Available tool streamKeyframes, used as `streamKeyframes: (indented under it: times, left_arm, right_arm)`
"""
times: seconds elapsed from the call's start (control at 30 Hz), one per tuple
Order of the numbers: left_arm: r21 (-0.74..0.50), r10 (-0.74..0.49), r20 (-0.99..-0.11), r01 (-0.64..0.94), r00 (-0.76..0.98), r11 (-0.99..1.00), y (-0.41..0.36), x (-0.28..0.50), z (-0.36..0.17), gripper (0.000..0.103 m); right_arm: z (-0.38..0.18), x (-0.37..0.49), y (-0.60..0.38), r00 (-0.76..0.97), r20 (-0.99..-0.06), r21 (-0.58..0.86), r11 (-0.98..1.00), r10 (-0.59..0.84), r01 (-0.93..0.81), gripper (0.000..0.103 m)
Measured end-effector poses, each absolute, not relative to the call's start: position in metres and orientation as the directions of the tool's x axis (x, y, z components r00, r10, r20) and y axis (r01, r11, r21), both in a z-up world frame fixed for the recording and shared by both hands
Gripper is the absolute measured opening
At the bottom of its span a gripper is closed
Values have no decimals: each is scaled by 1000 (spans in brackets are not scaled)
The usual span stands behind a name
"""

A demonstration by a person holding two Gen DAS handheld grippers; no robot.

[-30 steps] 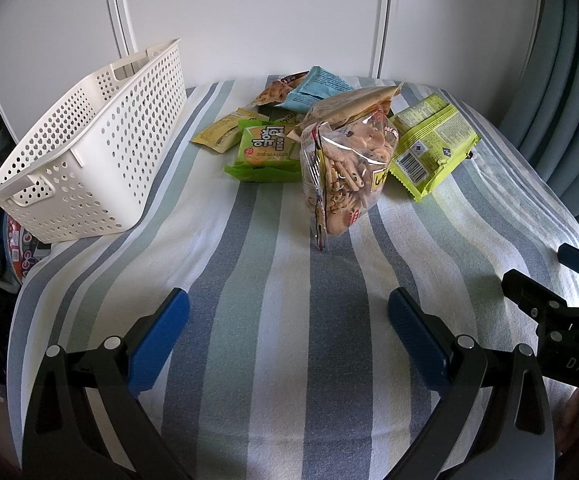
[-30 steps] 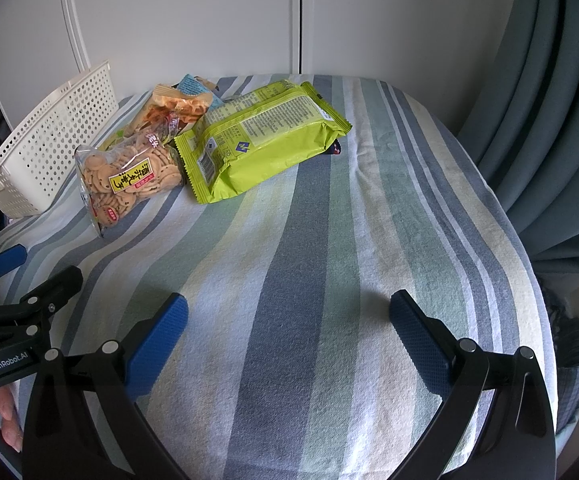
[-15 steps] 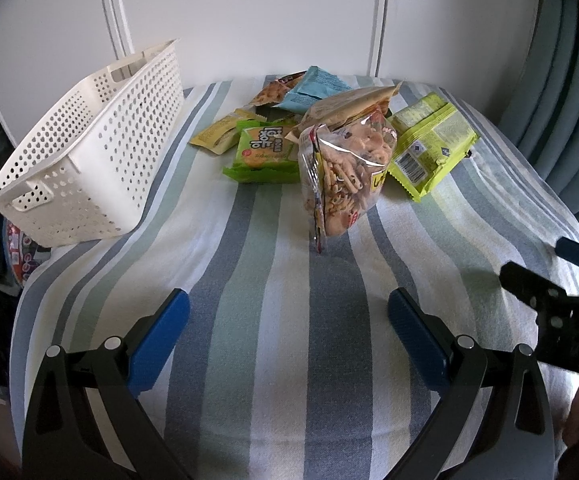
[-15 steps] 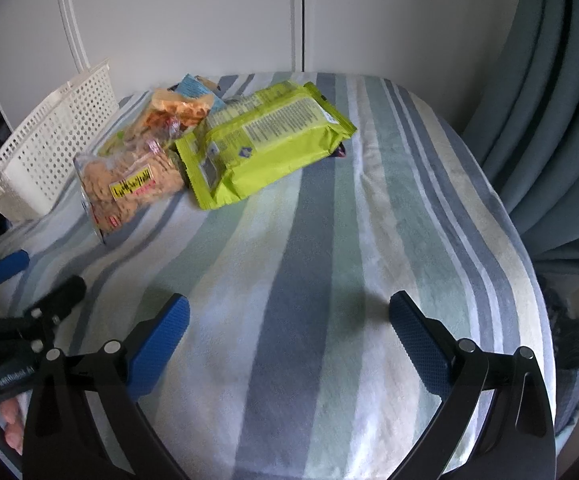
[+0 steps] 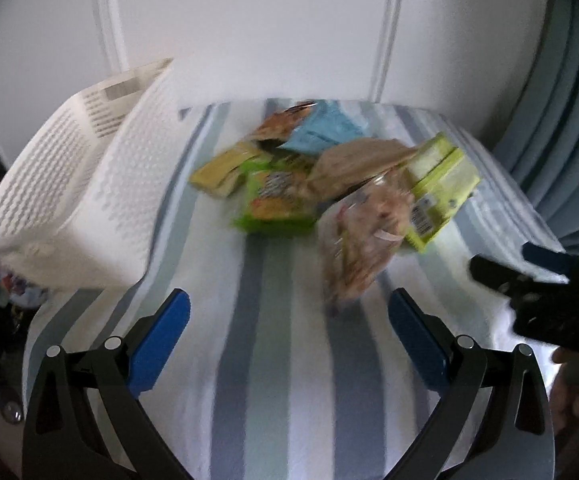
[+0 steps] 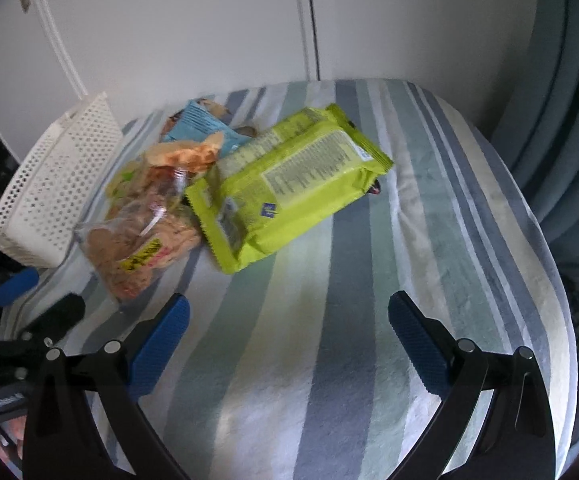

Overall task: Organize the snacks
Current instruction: 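Grasp the clear cookie bag with the left gripper while the right grasps the lime-green pack, then carry the cookie bag into the white basket and open the left gripper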

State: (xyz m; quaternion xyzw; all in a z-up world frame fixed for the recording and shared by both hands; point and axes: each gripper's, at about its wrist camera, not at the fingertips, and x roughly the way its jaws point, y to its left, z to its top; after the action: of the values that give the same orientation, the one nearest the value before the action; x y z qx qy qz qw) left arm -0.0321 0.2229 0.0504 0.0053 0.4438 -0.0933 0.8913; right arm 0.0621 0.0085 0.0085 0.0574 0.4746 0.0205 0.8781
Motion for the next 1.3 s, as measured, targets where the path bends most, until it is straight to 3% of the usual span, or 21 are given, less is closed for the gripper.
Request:
streamKeyframes:
  times: [0.2, 0.23, 0.37, 0.43, 0.57, 0.87, 1.1, 1.3]
  left_arm:
    - [-137, -262, -805, 263, 531, 955, 196, -1, 42, 101]
    - [-139, -261, -812, 263, 521, 955, 193, 4, 38, 97]
    - [-184, -287, -834, 253, 472, 950, 186, 22, 25, 68]
    - [-206, -304, -837, 254, 455, 945, 183, 25, 19, 60]
    - [-174, -288, -820, 265, 494, 949, 177, 19, 16, 53]
    - [-175, -299, -768, 264, 566, 949, 198, -10, 44, 53]
    - [-185, -295, -736, 239, 609, 953, 223, -24, 67, 53]
    - [-194, -293, -710, 223, 640, 955, 240, -32, 80, 53]
  right_arm:
    - [1, 54, -11, 546, -833, 146, 987, 86, 66, 98]
    - [1, 53, -15, 548, -832, 150, 986, 87, 72, 98]
    - [1, 50, -24, 555, -827, 162, 983, 88, 86, 98]
    - [1, 51, -26, 556, -826, 168, 982, 94, 84, 98]
    - [0, 56, -27, 553, -825, 188, 979, 113, 81, 98]
    - [3, 90, -22, 535, -824, 268, 961, 188, 74, 98]
    - [4, 141, -20, 519, -818, 379, 911, 248, 162, 98]
    - [-5, 177, -9, 490, -863, 274, 931, 127, 242, 98]
